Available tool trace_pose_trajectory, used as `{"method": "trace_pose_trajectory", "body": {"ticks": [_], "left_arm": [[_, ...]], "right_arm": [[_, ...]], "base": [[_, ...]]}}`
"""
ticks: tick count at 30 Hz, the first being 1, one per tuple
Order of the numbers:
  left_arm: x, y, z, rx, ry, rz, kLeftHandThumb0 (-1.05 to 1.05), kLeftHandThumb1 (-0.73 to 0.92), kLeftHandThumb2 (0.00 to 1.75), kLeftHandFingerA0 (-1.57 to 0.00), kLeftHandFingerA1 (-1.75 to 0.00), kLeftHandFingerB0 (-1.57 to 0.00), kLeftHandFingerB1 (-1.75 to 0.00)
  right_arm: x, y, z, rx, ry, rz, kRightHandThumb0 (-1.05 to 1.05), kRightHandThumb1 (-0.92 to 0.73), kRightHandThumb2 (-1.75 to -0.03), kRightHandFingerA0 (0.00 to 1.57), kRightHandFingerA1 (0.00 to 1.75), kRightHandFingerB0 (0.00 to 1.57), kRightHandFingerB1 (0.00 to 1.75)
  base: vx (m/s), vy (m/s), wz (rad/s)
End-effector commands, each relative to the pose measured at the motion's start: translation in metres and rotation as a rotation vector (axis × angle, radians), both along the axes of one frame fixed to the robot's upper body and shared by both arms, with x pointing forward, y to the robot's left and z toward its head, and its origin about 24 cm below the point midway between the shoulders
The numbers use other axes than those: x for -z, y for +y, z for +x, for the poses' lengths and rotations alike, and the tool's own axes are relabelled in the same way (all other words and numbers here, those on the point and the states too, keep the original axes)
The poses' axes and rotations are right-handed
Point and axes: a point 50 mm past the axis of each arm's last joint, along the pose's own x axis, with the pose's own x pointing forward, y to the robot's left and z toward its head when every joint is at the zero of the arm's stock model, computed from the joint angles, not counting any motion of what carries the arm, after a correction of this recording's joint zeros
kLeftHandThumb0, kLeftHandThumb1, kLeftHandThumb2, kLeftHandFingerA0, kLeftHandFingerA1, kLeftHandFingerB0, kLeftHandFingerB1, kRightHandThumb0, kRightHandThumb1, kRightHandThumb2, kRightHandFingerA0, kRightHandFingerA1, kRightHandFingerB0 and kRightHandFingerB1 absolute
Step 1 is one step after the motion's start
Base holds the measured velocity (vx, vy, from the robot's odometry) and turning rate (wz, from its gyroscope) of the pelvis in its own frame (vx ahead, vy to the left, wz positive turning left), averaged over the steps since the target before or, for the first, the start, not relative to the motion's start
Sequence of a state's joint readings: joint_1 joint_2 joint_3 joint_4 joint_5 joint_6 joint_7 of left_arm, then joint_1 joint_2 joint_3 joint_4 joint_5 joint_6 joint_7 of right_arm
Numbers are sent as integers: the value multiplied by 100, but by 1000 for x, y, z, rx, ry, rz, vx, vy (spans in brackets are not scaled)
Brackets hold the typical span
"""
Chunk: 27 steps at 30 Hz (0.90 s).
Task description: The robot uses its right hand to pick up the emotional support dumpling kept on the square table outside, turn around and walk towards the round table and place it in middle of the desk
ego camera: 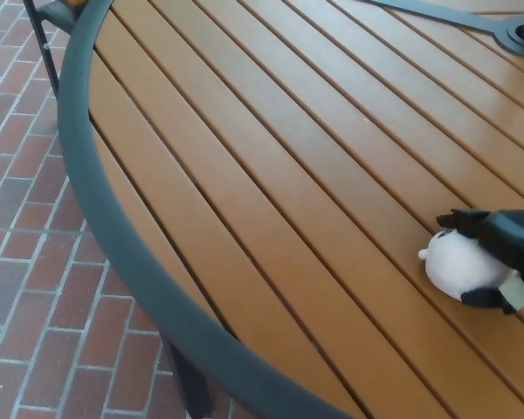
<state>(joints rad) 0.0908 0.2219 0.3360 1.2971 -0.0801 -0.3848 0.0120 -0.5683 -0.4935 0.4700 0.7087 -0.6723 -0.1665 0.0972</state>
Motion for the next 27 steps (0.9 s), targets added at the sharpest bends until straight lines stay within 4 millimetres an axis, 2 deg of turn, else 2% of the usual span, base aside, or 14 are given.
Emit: {"method": "trace_pose_trajectory", "body": {"ticks": [1,5,6,9,11,15,16,17,18,20,22,24,25,27], "left_arm": [[-7,5,4,13,-63,42,-10,43,96,-88,-110,-90,-79],[-7,6,4,11,-65,38,-9,42,98,-88,-111,-90,-79],[-7,7,4,-1,-69,31,-9,38,107,-89,-106,-89,-83],[-7,7,3,-7,-71,28,-9,38,107,-89,-106,-89,-83],[-7,7,4,8,-63,43,-10,41,103,-87,-101,-85,-83],[-7,7,4,10,-62,45,-10,41,103,-87,-101,-85,-83],[-7,7,3,8,-59,45,-9,38,111,-88,-104,-87,-81],[-7,8,3,7,-56,46,-9,38,111,-88,-104,-87,-81],[-8,9,2,3,-56,45,-10,41,109,-89,-109,-90,-82],[-8,10,2,-2,-61,44,-10,41,109,-89,-109,-90,-82],[-9,10,2,-5,-63,44,-10,41,108,-90,-110,-89,-82],[-9,10,2,-9,-64,42,-10,41,108,-90,-110,-89,-82],[-8,10,4,-5,-66,37,-8,40,106,-90,-104,-88,-82],[-8,9,5,0,-69,32,-8,40,106,-90,-104,-88,-82]], "right_arm": [[14,-8,-16,21,89,-141,-83,-46,-72,0,0,0,0],[10,-6,-18,17,87,-144,-87,-47,-74,0,0,0,0],[4,-5,-20,-10,39,-125,-92,-60,-59,0,0,0,0],[1,-4,-22,-21,18,-118,-92,-60,-59,0,0,0,0],[-12,-4,-26,-53,-15,-111,-96,-63,-60,0,0,0,0],[-14,-3,-28,-56,-17,-111,-96,-63,-60,0,0,0,0],[-23,-3,-32,-67,-34,-106,-99,-68,-62,0,0,0,0],[-29,-3,-35,-76,-47,-103,-99,-68,-62,0,0,0,0],[-49,-4,-41,-87,-98,-74,-105,-70,-63,0,0,0,0],[-69,-4,-48,-94,-154,-38,-105,-70,-63,0,0,0,0],[-74,-3,-50,-94,-160,-31,-105,-78,-63,0,0,0,0],[-80,-3,-52,-95,-169,-23,-105,-78,-63,0,0,0,0],[-96,-8,-56,-112,-231,-33,-104,-62,-87,0,0,0,0],[-116,-11,-61,-137,-304,-51,-104,-62,-87,0,0,0,0]], "base": [[0,0,0],[0,0,0],[0,0,0],[0,0,0],[0,0,0],[0,0,0],[0,0,0],[0,0,0],[0,0,0],[0,0,0],[0,0,0],[0,0,0],[0,0,0],[0,0,0]]}}
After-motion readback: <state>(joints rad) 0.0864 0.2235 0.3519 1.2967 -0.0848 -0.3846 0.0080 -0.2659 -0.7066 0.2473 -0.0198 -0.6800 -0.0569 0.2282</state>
